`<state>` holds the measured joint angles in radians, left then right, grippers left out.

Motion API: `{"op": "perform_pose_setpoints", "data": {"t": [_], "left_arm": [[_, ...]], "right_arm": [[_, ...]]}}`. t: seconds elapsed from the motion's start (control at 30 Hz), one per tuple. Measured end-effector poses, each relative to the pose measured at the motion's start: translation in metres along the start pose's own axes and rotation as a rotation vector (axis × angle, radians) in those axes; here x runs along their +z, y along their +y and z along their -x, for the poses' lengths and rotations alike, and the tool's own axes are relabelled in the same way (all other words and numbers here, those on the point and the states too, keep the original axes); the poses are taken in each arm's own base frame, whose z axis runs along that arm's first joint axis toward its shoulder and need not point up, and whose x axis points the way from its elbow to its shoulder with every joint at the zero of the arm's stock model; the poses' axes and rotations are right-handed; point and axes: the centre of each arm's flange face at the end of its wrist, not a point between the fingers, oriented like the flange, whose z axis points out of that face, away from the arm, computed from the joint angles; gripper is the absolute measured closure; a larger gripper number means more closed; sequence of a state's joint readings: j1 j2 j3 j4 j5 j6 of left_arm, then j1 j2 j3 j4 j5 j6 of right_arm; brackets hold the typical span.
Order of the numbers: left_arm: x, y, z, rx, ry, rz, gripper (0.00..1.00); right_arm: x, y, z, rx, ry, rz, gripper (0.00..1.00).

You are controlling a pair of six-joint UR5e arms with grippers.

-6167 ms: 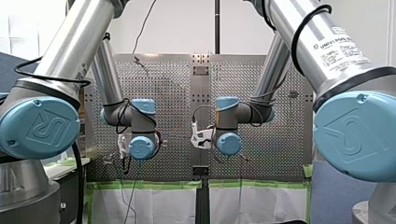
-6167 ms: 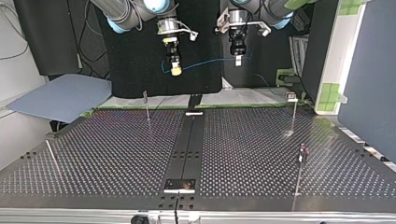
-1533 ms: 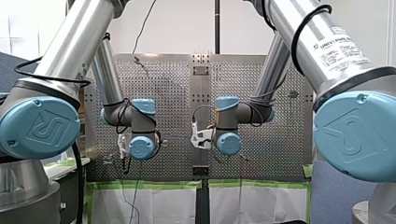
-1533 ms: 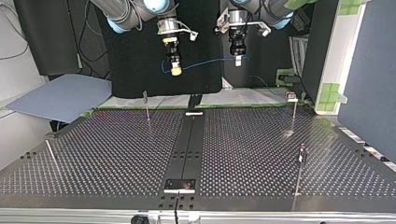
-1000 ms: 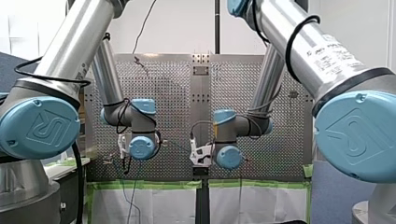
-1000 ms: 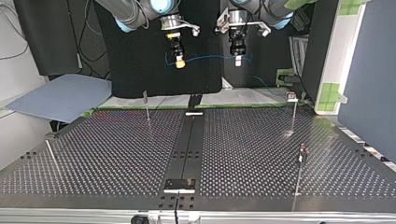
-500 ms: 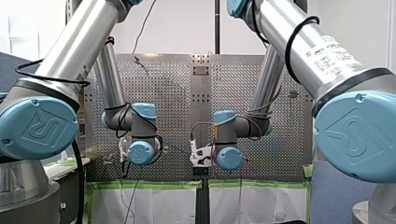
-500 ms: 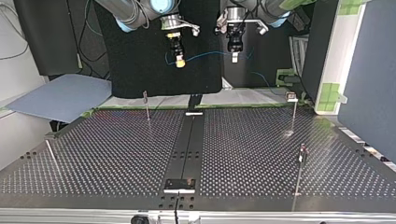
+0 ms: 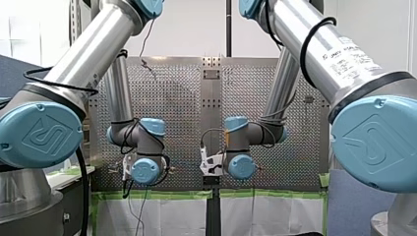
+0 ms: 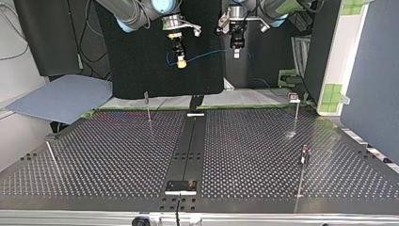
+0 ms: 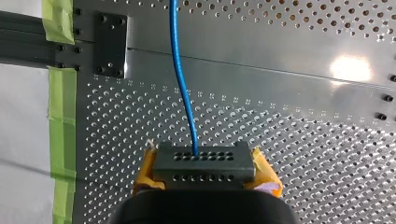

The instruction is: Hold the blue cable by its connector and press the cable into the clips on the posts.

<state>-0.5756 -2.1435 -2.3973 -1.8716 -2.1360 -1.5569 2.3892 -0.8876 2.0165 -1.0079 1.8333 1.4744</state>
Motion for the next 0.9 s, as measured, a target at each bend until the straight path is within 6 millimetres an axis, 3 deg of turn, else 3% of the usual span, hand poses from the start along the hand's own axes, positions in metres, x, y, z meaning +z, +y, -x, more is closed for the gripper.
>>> {"op": "perform_pose_setpoints", "data": {"t": [0.17,0.37,0.9], "left_arm": [[0.000,-0.002,-0.001,-0.004,-0.003,0.001,1.00],[0.013,-0.014,0.005,-0.056,-0.034,0.004,1.00],[0.071,-0.022,0.089,-0.237,-0.153,0.117,1.00]], "right_arm": [[-0.002,-0.001,-0.002,0.006,-0.002,-0.002,1.00],[0.003,-0.004,-0.029,0.057,0.019,-0.022,1.00],[0.029,0.001,-0.122,0.169,0.107,-0.107,1.00]]}}
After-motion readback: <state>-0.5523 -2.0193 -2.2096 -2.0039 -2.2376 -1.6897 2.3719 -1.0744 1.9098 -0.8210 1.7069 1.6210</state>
